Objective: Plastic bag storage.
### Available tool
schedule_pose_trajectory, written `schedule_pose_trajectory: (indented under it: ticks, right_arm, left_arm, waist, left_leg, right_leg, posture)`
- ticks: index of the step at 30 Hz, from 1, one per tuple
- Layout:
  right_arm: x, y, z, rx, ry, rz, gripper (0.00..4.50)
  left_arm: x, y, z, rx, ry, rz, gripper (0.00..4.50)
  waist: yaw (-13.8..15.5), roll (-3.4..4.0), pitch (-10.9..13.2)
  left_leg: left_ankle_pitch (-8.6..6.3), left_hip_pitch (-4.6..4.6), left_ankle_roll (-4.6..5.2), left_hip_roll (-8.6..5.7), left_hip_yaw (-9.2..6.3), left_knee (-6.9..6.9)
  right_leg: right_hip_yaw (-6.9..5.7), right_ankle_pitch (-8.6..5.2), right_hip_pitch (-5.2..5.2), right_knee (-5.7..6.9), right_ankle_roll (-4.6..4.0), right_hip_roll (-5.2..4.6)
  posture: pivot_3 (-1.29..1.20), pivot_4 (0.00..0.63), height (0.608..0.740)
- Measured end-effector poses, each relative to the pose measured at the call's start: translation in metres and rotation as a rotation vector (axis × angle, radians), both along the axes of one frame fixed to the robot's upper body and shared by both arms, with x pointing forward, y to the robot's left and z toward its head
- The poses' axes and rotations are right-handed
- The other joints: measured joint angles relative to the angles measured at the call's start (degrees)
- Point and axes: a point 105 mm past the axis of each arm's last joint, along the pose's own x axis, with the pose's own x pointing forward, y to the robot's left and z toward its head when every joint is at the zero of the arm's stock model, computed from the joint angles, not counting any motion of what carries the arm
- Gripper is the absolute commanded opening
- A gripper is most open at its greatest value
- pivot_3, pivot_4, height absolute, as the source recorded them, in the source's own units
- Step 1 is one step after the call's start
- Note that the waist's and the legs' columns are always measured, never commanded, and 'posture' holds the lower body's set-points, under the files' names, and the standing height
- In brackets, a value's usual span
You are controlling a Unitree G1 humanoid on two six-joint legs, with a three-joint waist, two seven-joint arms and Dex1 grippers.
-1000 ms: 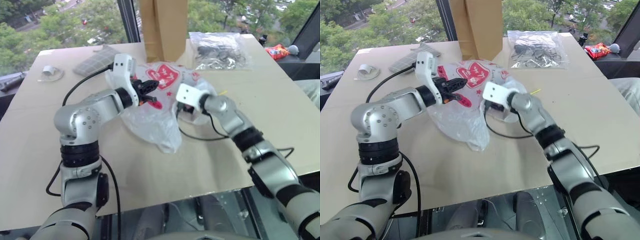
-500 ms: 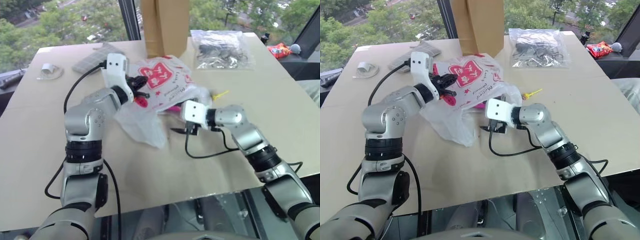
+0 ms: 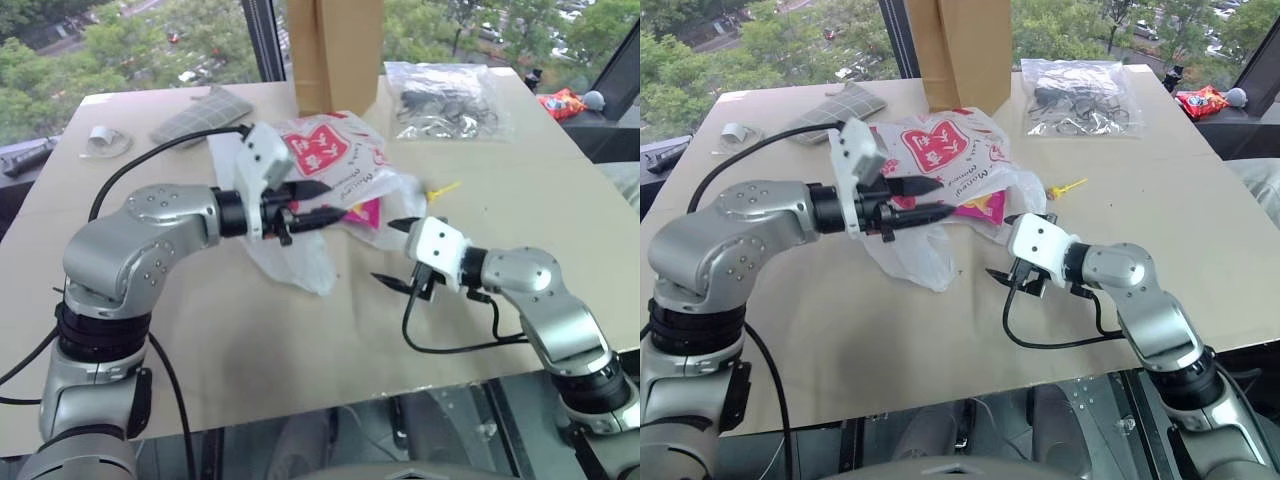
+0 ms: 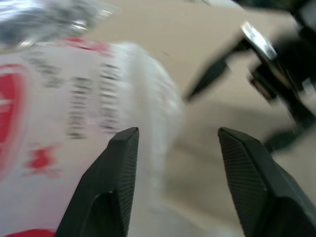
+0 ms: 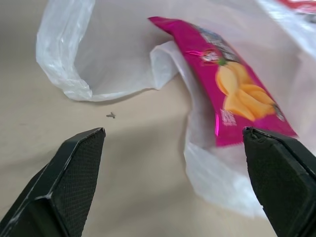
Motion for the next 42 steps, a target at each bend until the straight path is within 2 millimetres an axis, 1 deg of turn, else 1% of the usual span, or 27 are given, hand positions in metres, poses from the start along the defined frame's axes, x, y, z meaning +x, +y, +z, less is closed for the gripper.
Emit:
schedule_pose_trajectory:
  ticks: [1, 2, 5, 9, 12, 14, 15, 16, 17, 18, 19, 20, 21, 22, 23, 24, 25, 27, 28, 30, 32, 34, 36, 37, 38, 40, 42]
  right_arm:
    - [-0.002, -0.005, 0.000, 0.000, 0.005, -0.022, 4.50]
    - [-0.003, -0.008, -0.001, -0.002, 0.010, -0.038, 4.50]
    - [-0.009, -0.015, -0.005, -0.015, 0.030, -0.071, 4.50]
    - [-0.016, -0.027, -0.003, -0.033, 0.018, -0.124, 4.50]
    - [-0.018, -0.036, -0.002, -0.040, 0.013, -0.169, 4.50]
    - [-0.018, -0.038, -0.002, -0.044, 0.012, -0.182, 4.50]
    - [-0.018, -0.040, -0.004, -0.050, 0.014, -0.191, 4.50]
    - [-0.017, -0.043, -0.004, -0.056, 0.010, -0.205, 4.50]
    - [-0.015, -0.046, -0.004, -0.061, 0.001, -0.221, 4.50]
    - [-0.011, -0.050, -0.004, -0.073, -0.011, -0.241, 4.50]
    - [-0.006, -0.054, -0.005, -0.082, -0.023, -0.265, 4.50]
    - [0.003, -0.062, -0.005, -0.106, -0.043, -0.305, 4.50]
    - [0.018, -0.074, -0.005, -0.142, -0.071, -0.355, 4.50]
    - [0.033, -0.086, -0.004, -0.187, -0.107, -0.397, 4.50]
    - [0.036, -0.088, -0.004, -0.197, -0.112, -0.403, 4.50]
    - [0.047, -0.095, -0.004, -0.231, -0.133, -0.419, 4.50]
    - [0.065, -0.107, -0.005, -0.285, -0.161, -0.446, 4.50]
    - [0.086, -0.123, -0.006, -0.343, -0.184, -0.482, 4.50]
    - [0.102, -0.130, -0.008, -0.372, -0.195, -0.493, 4.50]
    - [0.120, -0.134, -0.010, -0.403, -0.208, -0.492, 4.50]
    - [0.142, -0.133, -0.010, -0.444, -0.225, -0.476, 4.50]
    - [0.155, -0.128, -0.010, -0.428, -0.211, -0.469, 4.50]
    - [0.166, -0.117, -0.009, -0.302, -0.141, -0.488, 4.50]
    - [0.171, -0.107, -0.010, -0.177, -0.061, -0.496, 4.50]
    - [0.174, -0.102, -0.010, -0.106, -0.010, -0.501, 4.50]
    - [0.178, -0.096, -0.005, 0.059, 0.101, -0.524, 4.50]
    - [0.181, -0.096, 0.002, 0.161, 0.152, -0.538, 4.50]
  left_arm:
    - [0.000, -0.001, -0.003, 0.031, -0.021, -0.006, 4.29]
    - [0.002, -0.001, -0.005, 0.059, -0.048, -0.003, 4.46]
    - [0.010, -0.004, -0.017, 0.182, -0.145, 0.011, 4.46]
    - [0.019, -0.006, -0.032, 0.305, -0.239, 0.015, 4.46]
    - [0.036, -0.006, -0.048, 0.383, -0.306, 0.055, 4.46]
    - [0.046, -0.008, -0.051, 0.391, -0.334, 0.089, 4.46]
    - [0.051, -0.010, -0.050, 0.395, -0.356, 0.105, 3.97]
    - [0.057, -0.010, -0.048, 0.398, -0.384, 0.123, 3.75]
    - [0.062, -0.011, -0.046, 0.398, -0.402, 0.137, 3.26]
    - [0.066, -0.012, -0.045, 0.396, -0.415, 0.151, 2.90]
    - [0.070, -0.012, -0.044, 0.392, -0.424, 0.161, 2.42]
    - [0.075, -0.013, -0.043, 0.370, -0.421, 0.183, 1.84]
    - [0.081, -0.015, -0.041, 0.324, -0.405, 0.209, 1.31]
    - [0.084, -0.016, -0.035, 0.280, -0.398, 0.230, 0.91]
    - [0.085, -0.015, -0.034, 0.273, -0.397, 0.235, 0.35]
    - [0.088, -0.013, -0.028, 0.240, -0.390, 0.256, 0.05]
    - [0.092, -0.009, -0.018, 0.197, -0.384, 0.285, 0.01]
    - [0.097, 0.000, -0.004, 0.137, -0.373, 0.336, 0.01]
    - [0.100, 0.006, 0.004, 0.089, -0.346, 0.373, 0.01]
    - [0.103, 0.010, 0.011, 0.047, -0.322, 0.402, 0.01]
    - [0.108, 0.014, 0.023, 0.003, -0.310, 0.441, 0.01]
    - [0.111, 0.023, 0.032, -0.018, -0.308, 0.483, 0.01]
    - [0.114, 0.032, 0.038, -0.036, -0.299, 0.532, 0.01]
    - [0.115, 0.037, 0.041, -0.045, -0.297, 0.560, 0.01]
    - [0.115, 0.039, 0.042, -0.051, -0.293, 0.572, 0.01]
    - [0.116, 0.044, 0.041, -0.054, -0.275, 0.606, 0.01]
    - [0.115, 0.050, 0.039, -0.057, -0.261, 0.633, 0.01]
  waist:
    - [0.1, -0.01, 0.0]
    - [0.2, 0.00, 0.0]
    - [0.3, 0.00, 0.0]
    - [0.6, 0.00, 0.0]
    - [1.1, -0.01, 0.0]
    - [1.3, -0.01, 0.0]
    - [1.3, -0.02, 0.0]
    - [1.3, -0.01, 0.0]
    - [1.3, -0.01, 0.0]
    - [1.3, -0.02, 0.0]
    - [1.3, -0.02, 0.0]
    - [1.2, -0.02, 0.0]
    - [1.1, -0.02, 0.0]
    - [1.1, -0.02, 0.0]
    - [1.0, -0.03, 0.0]
    - [0.9, -0.03, 0.0]
    - [0.8, -0.02, 0.0]
    - [0.8, -0.02, 0.0]
    - [0.7, -0.01, 0.0]
    - [0.7, -0.01, 0.0]
    - [0.2, -0.01, 0.0]
    - [-0.1, -0.01, 0.0]
    - [-0.5, -0.01, 0.0]
    - [-0.7, -0.01, 0.0]
    - [-0.7, 0.00, 0.0]
    - [-0.6, 0.01, 0.0]
    - [-0.4, 0.02, 0.0]
  left_leg:
    - [-0.06, 0.03, 0.11, 0.01, 0.01, 0.01]
    - [-0.07, 0.05, 0.15, 0.01, 0.02, 0.02]
    - [-0.07, 0.09, 0.16, 0.01, 0.07, 0.05]
    - [-0.07, 0.08, 0.16, 0.04, 0.09, 0.06]
    - [-0.07, 0.06, 0.17, 0.03, 0.15, 0.08]
    - [-0.12, 0.00, 0.25, 0.03, 0.17, 0.15]
    - [-0.12, -0.04, 0.26, 0.02, 0.18, 0.17]
    - [-0.12, -0.03, 0.26, 0.02, 0.17, 0.17]
    - [-0.12, -0.04, 0.26, 0.02, 0.17, 0.18]
    - [-0.12, -0.02, 0.25, 0.02, 0.17, 0.18]
    - [-0.12, 0.00, 0.25, 0.01, 0.18, 0.19]
    - [-0.12, 0.02, 0.25, 0.01, 0.18, 0.19]
    - [-0.11, 0.02, 0.26, 0.00, 0.19, 0.21]
    - [-0.11, 0.00, 0.25, 0.01, 0.21, 0.23]
    - [-0.08, 0.03, 0.20, 0.03, 0.24, 0.25]
    - [-0.01, 0.04, 0.09, 0.01, 0.31, 0.24]
    - [0.01, 0.04, 0.05, 0.02, 0.39, 0.24]
    - [0.02, 0.10, 0.04, 0.04, 0.43, 0.18]
    - [0.03, 0.09, 0.02, 0.05, 0.46, 0.17]
    - [0.03, 0.04, 0.02, 0.04, 0.50, 0.19]
    - [0.03, -0.01, 0.02, 0.05, 0.55, 0.17]
    - [0.02, 0.00, 0.01, 0.06, 0.51, 0.14]
    - [0.02, 0.00, 0.01, 0.09, 0.35, 0.05]
    - [0.02, 0.01, 0.01, 0.12, 0.24, -0.01]
    - [0.02, 0.02, 0.01, 0.13, 0.20, -0.05]
    - [0.02, -0.04, 0.01, 0.12, 0.12, -0.07]
    - [0.01, -0.14, 0.02, 0.05, 0.02, -0.05]
  right_leg:
    - [-0.01, -0.01, 0.05, -0.02, 0.01, 0.02]
    - [0.00, -0.01, 0.08, -0.03, 0.01, 0.02]
    - [0.01, 0.00, 0.14, -0.02, 0.02, 0.05]
    - [0.01, -0.01, 0.14, -0.03, 0.02, 0.07]
    - [0.01, 0.00, 0.15, -0.05, 0.02, 0.08]
    - [-0.04, 0.00, 0.15, -0.06, 0.02, 0.08]
    - [-0.08, 0.00, 0.15, -0.06, 0.03, 0.08]
    - [-0.08, 0.00, 0.15, -0.06, 0.03, 0.08]
    - [-0.09, 0.00, 0.15, -0.06, 0.03, 0.07]
    - [-0.09, 0.00, 0.17, -0.06, 0.03, 0.07]
    - [-0.08, 0.00, 0.18, -0.06, 0.03, 0.07]
    - [-0.03, 0.01, 0.18, -0.06, 0.04, 0.06]
    - [-0.03, 0.01, 0.18, -0.05, 0.05, 0.06]
    - [-0.06, 0.02, 0.17, -0.05, 0.05, 0.06]
    - [-0.04, 0.02, 0.18, -0.04, 0.05, 0.09]
    - [-0.03, 0.02, 0.17, -0.04, 0.05, 0.10]
    - [-0.01, 0.02, 0.16, -0.03, 0.04, 0.13]
    - [0.00, 0.02, 0.16, -0.03, 0.02, 0.17]
    - [0.03, 0.03, 0.16, -0.03, 0.01, 0.18]
    - [0.06, 0.04, 0.10, -0.05, 0.01, 0.17]
    - [0.14, 0.05, 0.03, -0.08, 0.02, 0.13]
    - [0.14, 0.05, 0.04, -0.07, 0.01, 0.11]
    - [0.14, 0.06, 0.00, -0.10, 0.01, 0.11]
    - [0.20, 0.06, -0.02, -0.09, 0.01, 0.11]
    - [0.20, 0.05, -0.02, -0.10, 0.00, 0.10]
    - [0.16, 0.05, -0.05, -0.12, 0.00, 0.10]
    - [0.07, 0.05, -0.09, -0.14, 0.01, 0.02]
  posture:
    - [0.00, 0.150, 0.740]
    - [0.00, 0.150, 0.740]
    - [0.00, 0.150, 0.740]
    - [0.00, 0.150, 0.740]
    - [0.00, 0.150, 0.740]
    - [0.00, 0.150, 0.740]
    - [0.00, 0.150, 0.740]
    - [0.00, 0.150, 0.740]
    - [0.00, 0.150, 0.740]
    - [0.00, 0.150, 0.740]
    - [0.00, 0.150, 0.740]
    - [0.00, 0.150, 0.740]
    - [0.00, 0.150, 0.740]
    - [0.00, 0.150, 0.740]
    - [0.00, 0.150, 0.740]
    - [0.00, 0.150, 0.740]
    - [0.00, 0.150, 0.740]
    - [0.00, 0.150, 0.740]
    - [0.00, 0.150, 0.740]
    - [0.00, 0.150, 0.740]
    - [0.00, 0.150, 0.740]
    - [0.00, 0.150, 0.740]
    - [0.00, 0.150, 0.740]
    - [0.00, 0.150, 0.740]
    - [0.00, 0.150, 0.740]
    - [0.00, 0.150, 0.740]
    - [0.00, 0.150, 0.740]
